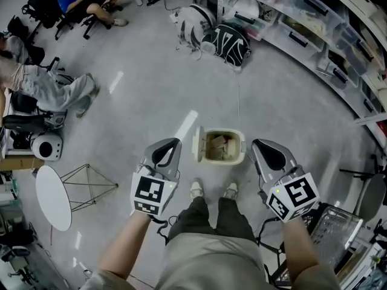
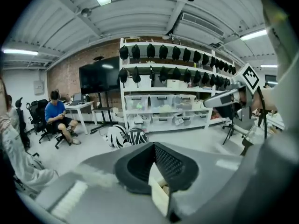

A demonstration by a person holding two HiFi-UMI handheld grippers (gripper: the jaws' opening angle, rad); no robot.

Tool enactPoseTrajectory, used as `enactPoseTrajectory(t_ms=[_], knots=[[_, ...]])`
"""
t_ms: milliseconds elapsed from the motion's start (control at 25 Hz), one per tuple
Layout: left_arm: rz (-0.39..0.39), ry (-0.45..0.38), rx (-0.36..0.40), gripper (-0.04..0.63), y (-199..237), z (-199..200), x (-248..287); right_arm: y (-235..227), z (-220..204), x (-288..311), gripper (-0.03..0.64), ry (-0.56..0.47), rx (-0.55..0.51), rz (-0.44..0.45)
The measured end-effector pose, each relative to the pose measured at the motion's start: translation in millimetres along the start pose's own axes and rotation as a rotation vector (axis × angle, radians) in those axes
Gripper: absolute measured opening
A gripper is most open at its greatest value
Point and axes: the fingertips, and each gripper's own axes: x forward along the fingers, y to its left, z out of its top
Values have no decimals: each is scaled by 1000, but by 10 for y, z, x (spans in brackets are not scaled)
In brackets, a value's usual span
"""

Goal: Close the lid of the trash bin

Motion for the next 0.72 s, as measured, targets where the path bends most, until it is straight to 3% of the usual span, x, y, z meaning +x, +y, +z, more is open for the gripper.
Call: enactPoseTrajectory(t_ms=[120, 360, 720], knots=[[-15, 89, -6, 3, -38, -491, 320, -129, -436, 248, 3, 52, 34, 8], [-49, 255, -104, 3, -15, -1536, 890, -264, -1244, 719, 3, 155, 82, 29], [-62, 416, -264, 3, -83, -2687, 1405, -455, -2420, 1097, 3, 277, 151, 16]])
